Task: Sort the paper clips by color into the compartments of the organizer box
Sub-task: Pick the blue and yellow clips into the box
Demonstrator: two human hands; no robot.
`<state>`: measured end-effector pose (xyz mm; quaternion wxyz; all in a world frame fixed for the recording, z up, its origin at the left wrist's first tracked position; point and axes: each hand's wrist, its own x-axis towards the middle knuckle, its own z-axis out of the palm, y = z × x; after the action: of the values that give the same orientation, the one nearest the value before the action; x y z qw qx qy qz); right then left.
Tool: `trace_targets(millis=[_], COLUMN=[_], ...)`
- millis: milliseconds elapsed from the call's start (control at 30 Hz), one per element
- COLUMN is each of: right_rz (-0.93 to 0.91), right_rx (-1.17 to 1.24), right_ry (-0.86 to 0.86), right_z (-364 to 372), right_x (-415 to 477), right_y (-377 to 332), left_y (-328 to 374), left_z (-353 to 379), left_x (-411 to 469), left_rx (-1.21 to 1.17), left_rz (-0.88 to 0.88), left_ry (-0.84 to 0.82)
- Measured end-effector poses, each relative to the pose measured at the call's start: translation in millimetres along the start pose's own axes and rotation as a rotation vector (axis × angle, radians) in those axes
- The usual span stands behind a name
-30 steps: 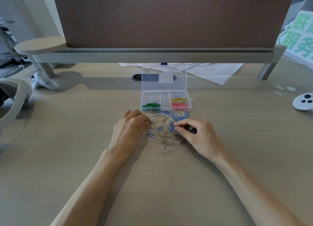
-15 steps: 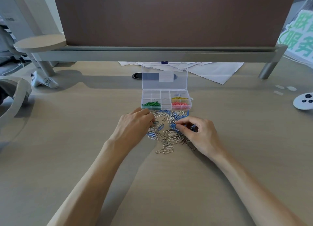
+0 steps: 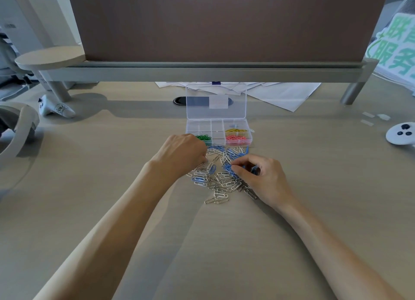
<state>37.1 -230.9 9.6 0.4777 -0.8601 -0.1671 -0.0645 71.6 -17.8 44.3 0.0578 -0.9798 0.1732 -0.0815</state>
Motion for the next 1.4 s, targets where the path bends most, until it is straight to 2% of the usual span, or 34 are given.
trace_targets(millis=[167,367,500,567,700,800,900,1033,1200,1400], right_rz=[-0.002,-0.013,-0.026,-0.028,-0.069,-0.052,-0.045,-0.029,-0.047,-0.027], right_rx=[0.001,-0.006,0.000,0.005,0.014,0.027,0.038,0.065,0.052,0.058], right_ry=[0.007,0.018,0.030,0.039,0.062,0.071,0.068,0.073,0.037,0.131], right_z=[0.9,0.9,0.7,0.3,1.2,1.0,0.2,0.3,0.9,-10.8], right_x=[0.5,0.8,0.6,0.9,1.8,3.0,3.2,2.8,2.6,24.5], right_y=[1.0,2.4,2.5,3.1,4.1,5.3,4.8,2.8,1.8,-5.0], left_y=[3.6,12.8,13.4,10.8,16.3,24.4,31.5,37.6,41.8,29.2], left_z=[-5.0,-10.1,-18.4,-14.3,-6.1,-1.0,1.9,9.1,14.3,23.8], left_x=[2.0,6.6,8.7,9.6,1.9,-1.7,-5.4,-14.6,-23.6,-34.0], left_rx=[0.024,0.241,0.282,0.193,-0.302,-0.604,-0.799,-0.941,-0.993,-0.903], left_rz=[0.018,0.125,0.150,0.137,0.012,0.009,0.015,-0.023,-0.075,-0.178], left_ry=[-0.055,-0.066,-0.091,-0.054,0.010,-0.001,0.012,0.085,0.150,0.336])
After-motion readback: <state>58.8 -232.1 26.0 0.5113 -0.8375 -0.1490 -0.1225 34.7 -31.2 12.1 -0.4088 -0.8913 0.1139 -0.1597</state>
